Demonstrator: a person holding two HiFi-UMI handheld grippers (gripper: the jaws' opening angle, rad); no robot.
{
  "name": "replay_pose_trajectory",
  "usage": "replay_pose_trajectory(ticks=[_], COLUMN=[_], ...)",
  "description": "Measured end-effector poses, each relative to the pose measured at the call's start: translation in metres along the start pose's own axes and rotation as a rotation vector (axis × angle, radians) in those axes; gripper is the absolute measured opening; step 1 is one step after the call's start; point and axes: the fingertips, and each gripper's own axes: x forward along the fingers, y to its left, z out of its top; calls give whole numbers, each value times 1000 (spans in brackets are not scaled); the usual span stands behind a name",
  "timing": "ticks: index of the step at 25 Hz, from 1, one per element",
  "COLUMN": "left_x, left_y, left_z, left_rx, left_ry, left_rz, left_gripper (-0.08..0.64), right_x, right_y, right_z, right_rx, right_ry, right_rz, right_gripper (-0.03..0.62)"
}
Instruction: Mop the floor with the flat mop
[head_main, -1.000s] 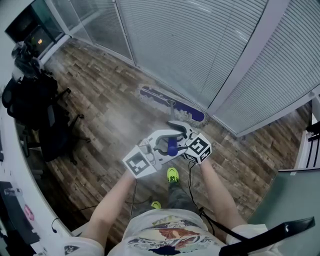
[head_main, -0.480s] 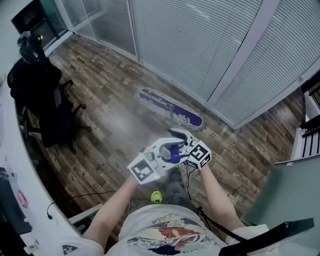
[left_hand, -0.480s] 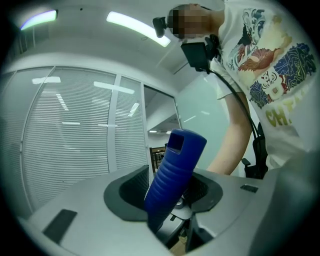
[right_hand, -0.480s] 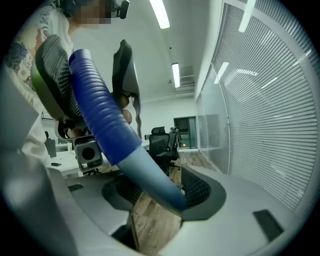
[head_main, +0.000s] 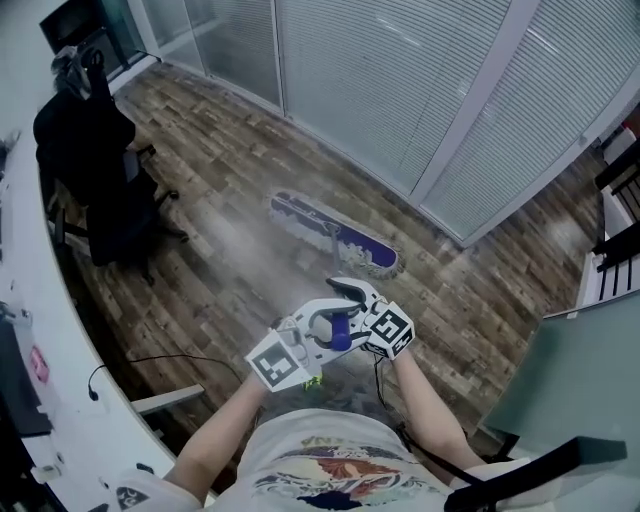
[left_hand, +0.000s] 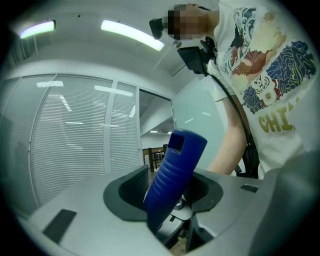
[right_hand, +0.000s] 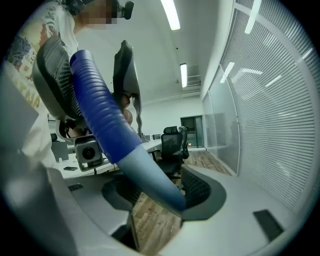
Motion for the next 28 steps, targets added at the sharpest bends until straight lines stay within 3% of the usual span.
replay_pose_trajectory(ticks=[18,21,28], left_x=[19,26,28], left_y=[-263,-284,-286], left_z=[35,35,29], left_rx=[-8,-9,14], left_ry=[70,67,46], left_rz=[110,107,106], left_gripper=[165,166,164], right_x=[-161,-177,-178], right_y=[214,227,227], right_z=[-47,-56,-62], right_rx=[-2,6,2], right_ry=[-63,-56,-55], right_rz=[117,121,155], right_gripper=[206,206,212])
